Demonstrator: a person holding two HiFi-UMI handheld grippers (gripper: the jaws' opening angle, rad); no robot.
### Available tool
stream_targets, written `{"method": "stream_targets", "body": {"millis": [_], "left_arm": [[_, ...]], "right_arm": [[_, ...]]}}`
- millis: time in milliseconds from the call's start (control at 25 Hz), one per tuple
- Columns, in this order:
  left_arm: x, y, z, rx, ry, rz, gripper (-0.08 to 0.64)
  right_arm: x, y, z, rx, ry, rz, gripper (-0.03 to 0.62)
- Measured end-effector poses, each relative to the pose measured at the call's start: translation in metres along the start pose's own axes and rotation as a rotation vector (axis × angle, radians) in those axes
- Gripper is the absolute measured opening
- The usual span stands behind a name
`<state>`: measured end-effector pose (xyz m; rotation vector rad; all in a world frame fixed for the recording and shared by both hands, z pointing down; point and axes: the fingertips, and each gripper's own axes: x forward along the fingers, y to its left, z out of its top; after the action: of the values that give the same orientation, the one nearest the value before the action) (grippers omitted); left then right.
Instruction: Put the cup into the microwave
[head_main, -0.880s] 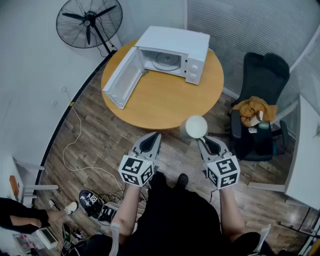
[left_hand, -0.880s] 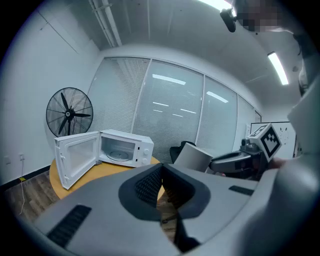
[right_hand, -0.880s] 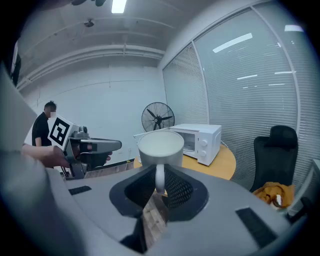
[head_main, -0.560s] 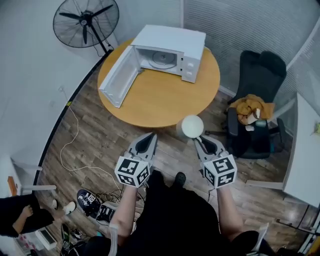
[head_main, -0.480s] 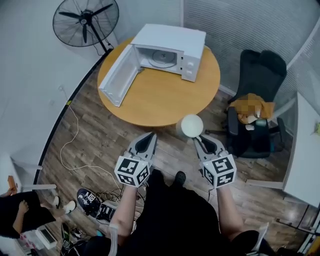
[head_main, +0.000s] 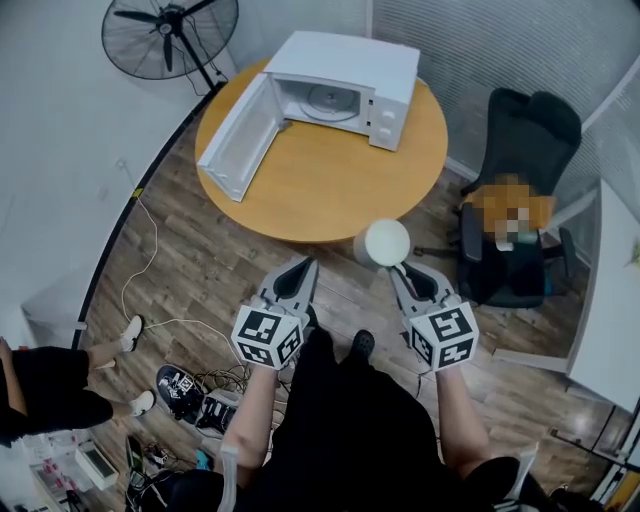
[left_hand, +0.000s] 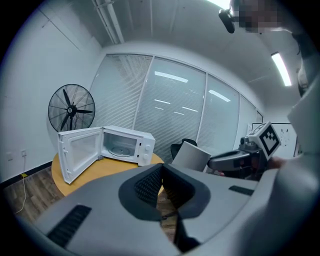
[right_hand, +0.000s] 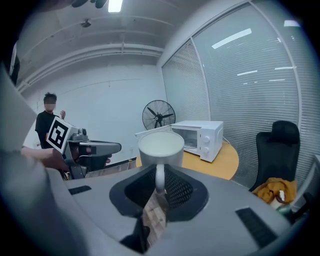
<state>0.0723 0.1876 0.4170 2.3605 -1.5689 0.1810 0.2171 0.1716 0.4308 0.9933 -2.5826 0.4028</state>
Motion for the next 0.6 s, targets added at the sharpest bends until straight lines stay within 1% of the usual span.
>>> {"method": "stream_targets", "body": {"millis": [240,600], "left_arm": [[0.005,0.030,0.008,0.006,-0.005,-0.011,-0.005],[0.018,0.096,0.030,0.010,-0.017,-0.038,-0.005]], "right_arm": [[0.027,0.004,0.011,0.002,0.005,-0.018,0.058],[0.083,0.013,0.044,0.005,-0.002,-0.057,0.058]]}}
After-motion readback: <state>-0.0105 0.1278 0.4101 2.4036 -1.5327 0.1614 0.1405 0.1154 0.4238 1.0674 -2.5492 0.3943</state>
